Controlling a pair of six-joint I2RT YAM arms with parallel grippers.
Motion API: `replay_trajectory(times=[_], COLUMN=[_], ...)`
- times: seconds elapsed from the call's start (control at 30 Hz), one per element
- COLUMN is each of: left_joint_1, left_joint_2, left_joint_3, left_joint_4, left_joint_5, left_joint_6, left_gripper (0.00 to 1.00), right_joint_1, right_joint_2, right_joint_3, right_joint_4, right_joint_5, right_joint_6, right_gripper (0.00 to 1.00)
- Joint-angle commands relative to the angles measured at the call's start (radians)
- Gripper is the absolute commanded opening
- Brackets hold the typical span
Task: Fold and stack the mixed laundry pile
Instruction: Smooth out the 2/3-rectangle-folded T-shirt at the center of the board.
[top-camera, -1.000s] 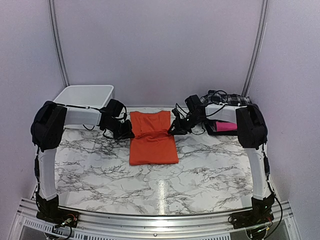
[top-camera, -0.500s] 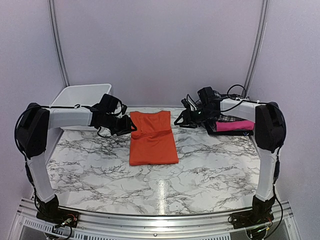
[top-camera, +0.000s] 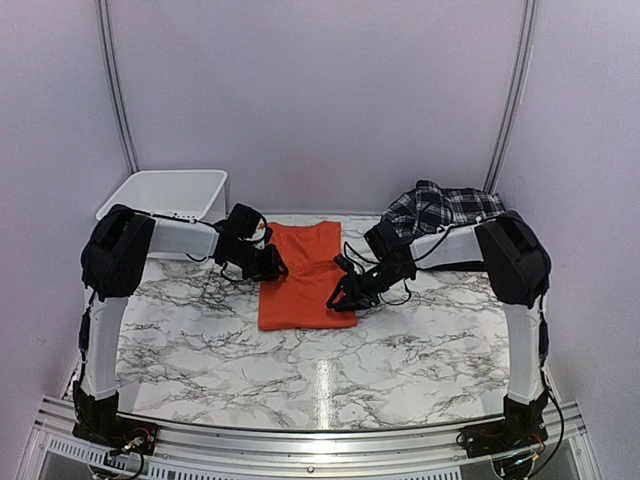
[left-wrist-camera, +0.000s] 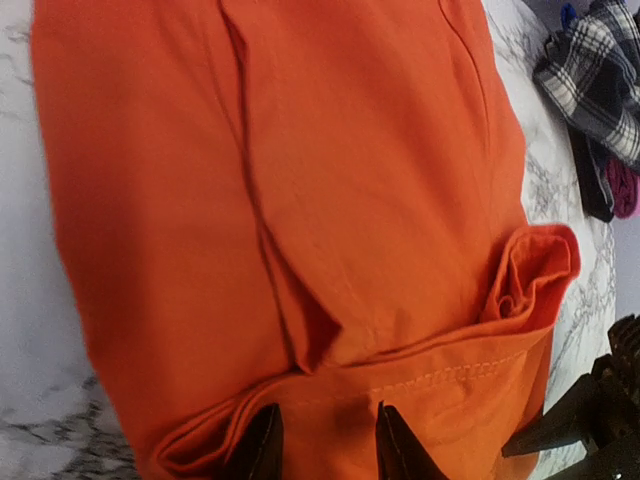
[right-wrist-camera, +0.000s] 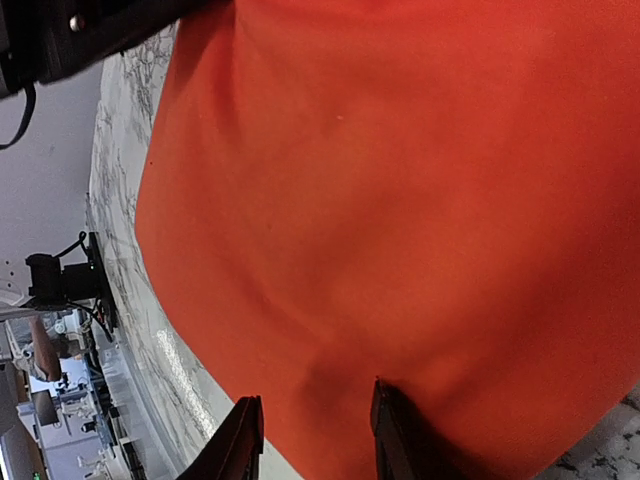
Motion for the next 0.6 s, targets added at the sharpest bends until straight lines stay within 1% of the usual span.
replay_trajectory(times=[0.0,0.13,0.27,0.4,0.5,0.57], left_joint_1=[0.052,0.048,0.028,-0.010,-0.053,-0.087], left_joint_2=[-0.017,-0.127,-0.302,-0.450,-0.521,-0.552], left_joint_3=[0.062,0.009,-0.148,-0.348,-0.472,-0.554], left_joint_4=[-0.036,-0.059,-0.077,-0.075,-0.059,-0.027], left_joint_5=[-0.088,-0.076,-0.080,-0.094,-0.098,-0.099], left_joint_6=[0.018,0.078,0.092,0.037,-0.025,-0.063], left_gripper=[0.35,0.41,0.43,0.44,0.46,0.48], right_joint_1=[-0.008,-0.008,-0.010,-0.027,-0.053,-0.068], right_joint_2=[0.013,-0.043,-0.155,-0.250,-0.271,-0.278], right_joint_3=[-0.014,-0.022,-0.032,-0.099,-0.179,-0.229], right_joint_4=[-0.002,-0.011,-0.032,-0.076,-0.111,-0.104], right_joint_5=[0.000,-0.018,-0.015,0.028,0.085,0.090], right_joint_6=[-0.031,-0.028,-0.008,-0.006,-0.025,-0.025], right_gripper=[0.37,0.37,0.38,0.38,0.39,0.39])
